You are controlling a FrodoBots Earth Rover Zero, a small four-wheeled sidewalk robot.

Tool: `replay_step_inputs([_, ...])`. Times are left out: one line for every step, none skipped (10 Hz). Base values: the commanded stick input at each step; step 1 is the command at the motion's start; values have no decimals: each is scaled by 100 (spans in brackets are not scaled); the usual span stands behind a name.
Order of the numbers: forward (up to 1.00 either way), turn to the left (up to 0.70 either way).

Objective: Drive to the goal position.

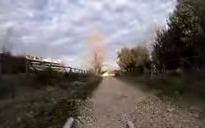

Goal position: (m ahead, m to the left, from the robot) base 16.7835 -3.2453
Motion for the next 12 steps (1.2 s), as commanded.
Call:
replay_step_inputs([70,-12])
replay_step_inputs([70,-32])
replay_step_inputs([70,-35])
replay_step_inputs([70,-32])
replay_step_inputs([70,0])
replay_step_inputs([70,0])
replay_step_inputs([70,0])
replay_step_inputs([70,0])
replay_step_inputs([70,0])
replay_step_inputs([70,0])
replay_step_inputs([70,0])
replay_step_inputs([70,0])
